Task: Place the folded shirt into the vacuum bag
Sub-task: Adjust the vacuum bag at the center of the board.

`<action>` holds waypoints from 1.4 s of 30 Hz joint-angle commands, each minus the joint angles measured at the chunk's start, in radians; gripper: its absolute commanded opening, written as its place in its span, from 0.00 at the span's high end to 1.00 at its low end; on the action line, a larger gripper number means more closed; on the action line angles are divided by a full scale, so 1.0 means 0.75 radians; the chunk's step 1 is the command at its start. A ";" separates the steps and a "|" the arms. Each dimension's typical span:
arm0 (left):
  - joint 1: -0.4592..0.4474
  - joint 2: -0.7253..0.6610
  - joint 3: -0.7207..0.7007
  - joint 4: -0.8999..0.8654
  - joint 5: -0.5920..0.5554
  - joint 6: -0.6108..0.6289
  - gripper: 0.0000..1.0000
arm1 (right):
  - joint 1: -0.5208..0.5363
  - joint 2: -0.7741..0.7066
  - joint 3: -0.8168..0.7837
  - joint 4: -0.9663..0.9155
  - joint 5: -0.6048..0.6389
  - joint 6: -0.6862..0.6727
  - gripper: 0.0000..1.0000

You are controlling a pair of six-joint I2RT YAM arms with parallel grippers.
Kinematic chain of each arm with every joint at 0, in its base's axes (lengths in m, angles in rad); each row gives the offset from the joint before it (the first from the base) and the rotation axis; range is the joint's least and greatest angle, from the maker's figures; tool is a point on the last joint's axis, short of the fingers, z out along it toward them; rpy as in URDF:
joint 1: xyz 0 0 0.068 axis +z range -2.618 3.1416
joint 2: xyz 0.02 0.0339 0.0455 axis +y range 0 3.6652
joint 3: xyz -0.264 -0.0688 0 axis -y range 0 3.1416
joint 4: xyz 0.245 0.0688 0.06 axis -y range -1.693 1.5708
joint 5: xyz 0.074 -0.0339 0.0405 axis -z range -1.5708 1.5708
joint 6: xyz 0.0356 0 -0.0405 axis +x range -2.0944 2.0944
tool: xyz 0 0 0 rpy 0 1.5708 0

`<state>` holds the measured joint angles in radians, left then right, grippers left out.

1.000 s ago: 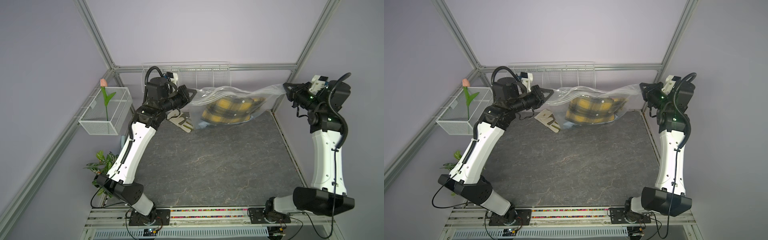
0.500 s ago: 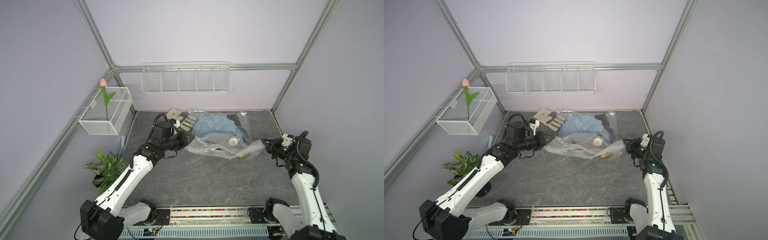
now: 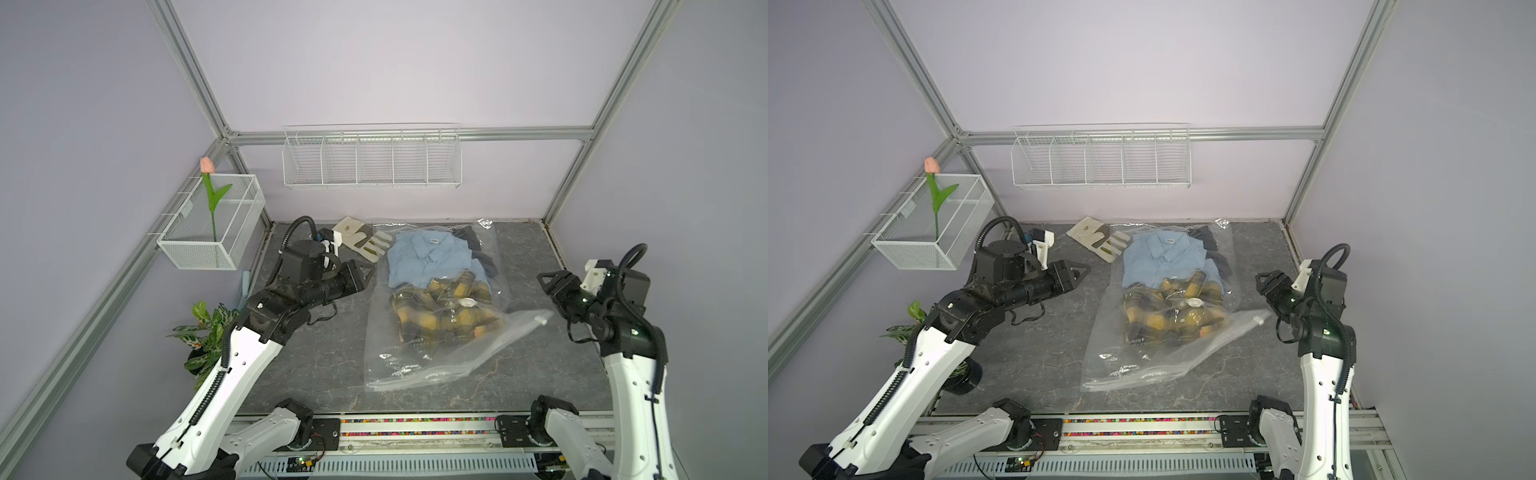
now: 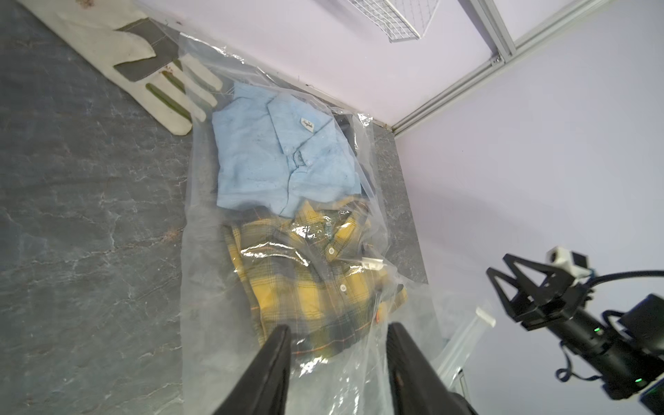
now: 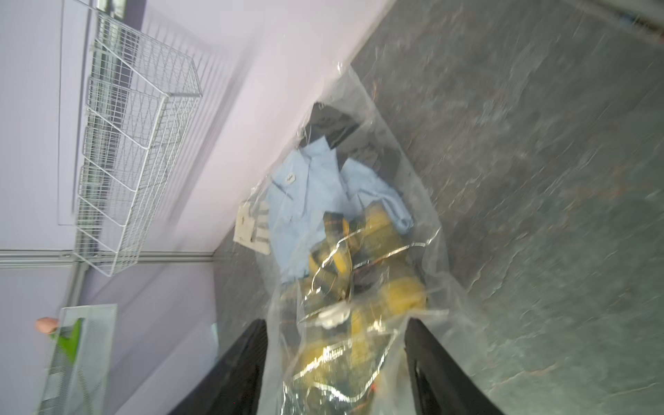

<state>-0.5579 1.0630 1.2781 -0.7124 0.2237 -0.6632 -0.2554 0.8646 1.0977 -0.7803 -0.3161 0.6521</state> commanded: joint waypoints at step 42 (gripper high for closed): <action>-0.204 1.066 0.052 0.496 -0.126 0.376 0.63 | 0.573 0.795 -0.326 0.475 0.032 -0.067 0.41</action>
<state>-0.6827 1.9610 1.3708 -0.3676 0.1131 -0.4129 0.1905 1.5932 0.8787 -0.2367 -0.3305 0.7044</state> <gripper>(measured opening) 0.366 0.580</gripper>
